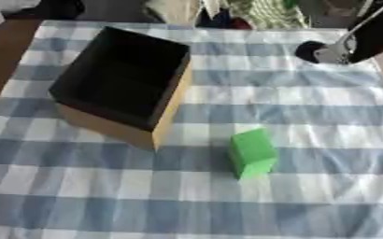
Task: Pick up objects on the table and place them in the box.
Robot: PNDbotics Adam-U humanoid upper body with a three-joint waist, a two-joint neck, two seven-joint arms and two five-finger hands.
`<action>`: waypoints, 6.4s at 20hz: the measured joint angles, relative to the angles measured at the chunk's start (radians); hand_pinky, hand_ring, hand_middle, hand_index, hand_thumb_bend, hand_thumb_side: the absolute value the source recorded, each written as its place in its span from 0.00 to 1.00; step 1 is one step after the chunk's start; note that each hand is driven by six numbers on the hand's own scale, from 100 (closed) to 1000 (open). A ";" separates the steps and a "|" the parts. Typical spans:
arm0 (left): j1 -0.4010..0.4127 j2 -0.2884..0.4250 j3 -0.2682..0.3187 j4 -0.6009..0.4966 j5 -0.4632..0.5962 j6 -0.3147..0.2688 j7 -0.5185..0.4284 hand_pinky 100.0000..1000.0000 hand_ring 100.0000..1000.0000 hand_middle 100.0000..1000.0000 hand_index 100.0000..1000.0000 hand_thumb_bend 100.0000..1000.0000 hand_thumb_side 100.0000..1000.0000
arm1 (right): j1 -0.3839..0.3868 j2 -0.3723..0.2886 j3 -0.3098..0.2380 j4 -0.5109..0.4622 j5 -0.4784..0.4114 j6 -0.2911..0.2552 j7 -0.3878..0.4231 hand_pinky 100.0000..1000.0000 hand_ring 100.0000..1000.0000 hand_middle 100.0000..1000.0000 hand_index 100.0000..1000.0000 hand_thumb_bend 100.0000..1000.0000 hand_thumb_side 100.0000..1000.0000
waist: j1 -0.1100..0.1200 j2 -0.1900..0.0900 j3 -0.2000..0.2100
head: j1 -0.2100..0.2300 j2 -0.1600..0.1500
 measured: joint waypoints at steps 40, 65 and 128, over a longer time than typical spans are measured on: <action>0.000 0.000 -0.006 0.000 0.001 0.001 -0.010 0.55 0.71 0.53 0.68 0.27 0.25 | 0.154 0.036 0.235 -0.002 -0.167 0.081 -0.081 1.00 1.00 0.94 1.00 0.21 0.15 | 0.001 0.007 0.014 | -0.009 0.000; -0.003 -0.001 -0.013 0.000 0.007 0.001 -0.022 0.55 0.71 0.53 0.68 0.26 0.26 | 0.258 0.030 0.277 -0.002 -0.067 0.117 -0.117 1.00 1.00 0.92 1.00 0.31 0.22 | 0.007 0.016 0.022 | -0.016 -0.001; -0.002 -0.010 -0.018 0.000 0.013 0.002 -0.028 0.55 0.71 0.54 0.67 0.25 0.27 | 0.049 0.129 0.251 0.006 0.114 0.186 -0.186 0.90 0.86 0.44 0.57 0.00 0.00 | 0.010 0.025 0.025 | -0.044 -0.011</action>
